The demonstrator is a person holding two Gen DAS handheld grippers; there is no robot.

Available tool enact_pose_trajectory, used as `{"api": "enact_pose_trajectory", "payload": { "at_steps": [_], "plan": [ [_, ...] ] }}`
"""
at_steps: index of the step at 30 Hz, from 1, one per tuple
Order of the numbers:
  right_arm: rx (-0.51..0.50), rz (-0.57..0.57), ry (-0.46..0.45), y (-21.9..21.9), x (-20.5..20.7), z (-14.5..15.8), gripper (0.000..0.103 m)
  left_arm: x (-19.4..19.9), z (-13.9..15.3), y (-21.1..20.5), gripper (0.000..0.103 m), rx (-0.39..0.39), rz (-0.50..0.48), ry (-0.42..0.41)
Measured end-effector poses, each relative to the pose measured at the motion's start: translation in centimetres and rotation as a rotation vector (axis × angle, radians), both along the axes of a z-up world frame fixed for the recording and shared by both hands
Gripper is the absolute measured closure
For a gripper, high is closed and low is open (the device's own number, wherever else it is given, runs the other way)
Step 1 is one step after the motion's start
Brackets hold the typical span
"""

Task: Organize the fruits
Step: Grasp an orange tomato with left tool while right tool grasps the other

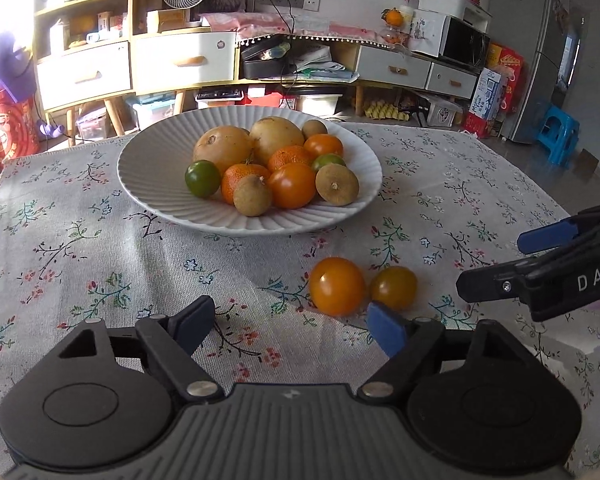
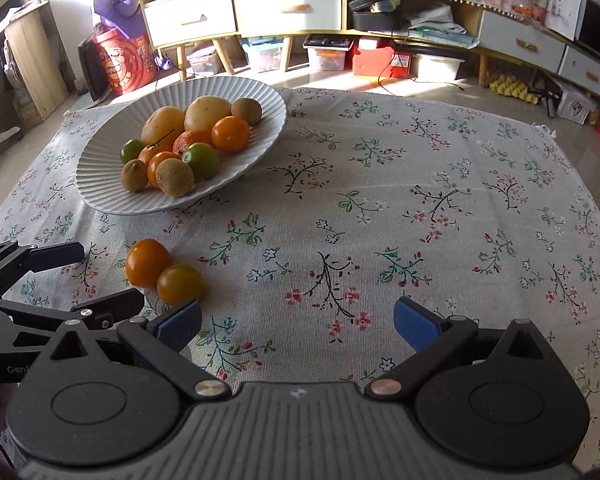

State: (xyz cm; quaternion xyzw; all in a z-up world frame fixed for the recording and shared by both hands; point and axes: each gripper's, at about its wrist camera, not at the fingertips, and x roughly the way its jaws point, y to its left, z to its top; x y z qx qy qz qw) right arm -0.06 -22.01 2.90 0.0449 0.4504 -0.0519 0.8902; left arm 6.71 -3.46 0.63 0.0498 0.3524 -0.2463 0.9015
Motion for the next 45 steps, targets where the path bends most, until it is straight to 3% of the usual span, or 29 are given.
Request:
{"api": "enact_pose_trajectory", "payload": {
  "at_steps": [8,14,19,30,39,45],
  "plan": [
    [-0.018,0.028,0.005,0.1,-0.5,-0.3,0.001,0.3,-0.1,-0.9,0.05,-0.029,-0.027,0.001],
    [-0.031,0.044,0.007,0.2,-0.4,-0.4,0.001,0.5,0.2,-1.2,0.079,-0.049,-0.046,0.014],
    [-0.033,0.07,-0.005,0.9,-0.3,-0.3,0.001,0.3,0.6,-1.3,0.079,0.0,-0.014,0.009],
    [-0.033,0.168,-0.031,3.1,0.1,-0.3,0.004,0.4,1.0,1.2,0.079,0.02,0.073,0.042],
    [0.021,0.209,-0.052,3.9,0.7,-0.5,0.022,-0.1,1.2,2.7,0.079,0.013,0.091,0.055],
    [0.024,0.201,-0.07,4.5,1.0,-0.7,0.03,-0.2,1.2,2.9,0.079,0.011,0.095,0.057]
  ]
}}
